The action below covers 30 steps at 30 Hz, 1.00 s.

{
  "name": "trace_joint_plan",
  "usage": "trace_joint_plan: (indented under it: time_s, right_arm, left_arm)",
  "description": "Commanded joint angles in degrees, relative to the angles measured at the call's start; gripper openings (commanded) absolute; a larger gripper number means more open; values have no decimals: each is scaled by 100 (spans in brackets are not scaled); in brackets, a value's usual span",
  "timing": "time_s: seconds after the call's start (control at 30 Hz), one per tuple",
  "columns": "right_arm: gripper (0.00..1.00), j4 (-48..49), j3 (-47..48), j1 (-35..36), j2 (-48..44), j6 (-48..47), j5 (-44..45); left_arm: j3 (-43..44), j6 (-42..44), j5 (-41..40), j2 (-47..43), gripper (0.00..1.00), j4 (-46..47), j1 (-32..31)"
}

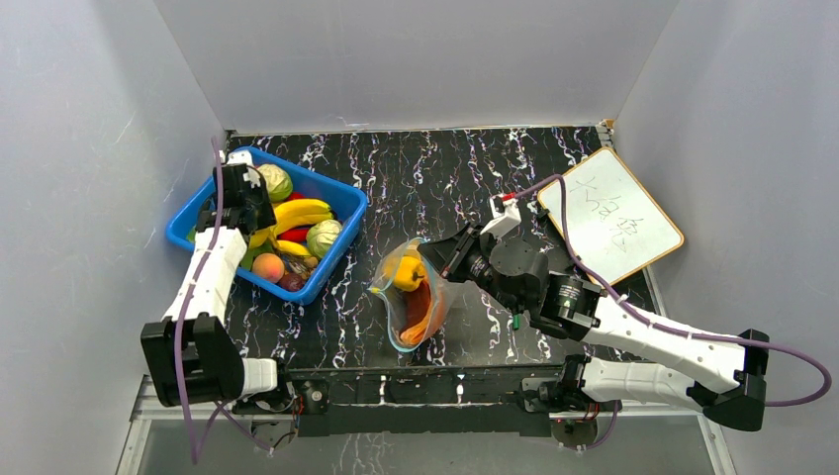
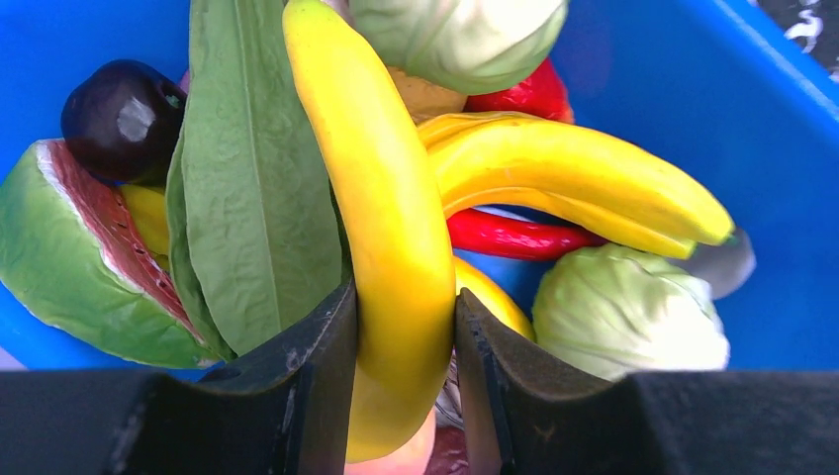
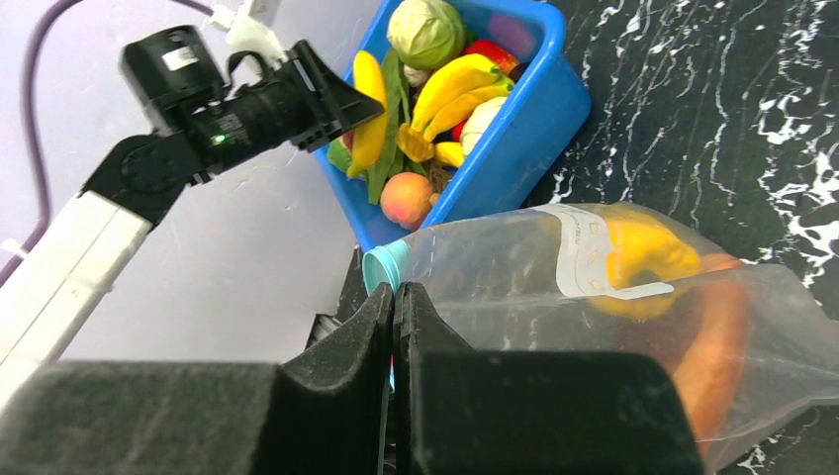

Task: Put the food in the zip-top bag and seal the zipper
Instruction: Pick up the fake fruit from the bin, then place the fake fruit in the zipper food storage bag.

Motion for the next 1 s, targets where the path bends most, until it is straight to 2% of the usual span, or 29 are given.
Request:
trace_joint_plan:
  time_s: [0.0,0.33,0.53,0.87,0.97]
  right_arm:
    - [0,76,251,-8,-37,88,487]
    - [0,-203,374,-9,71,830,1223]
    - [0,-248,510,-9,401,1182,1598]
    - [0,166,867,-9,1180,1508,1806]
    - [0,264,1022,-7,1382,1507,1884]
  left_arm:
    - [89,-241,493,-480,20,-305,26]
    - [45,-804,2384,-1120,19,-342,26]
    - [-352,-1467,3953,-1594,17,165,26]
    - [-698,-2521,5330,-2281,17,585,27]
    - [-662,-2531,5733,-2360,17,444,31]
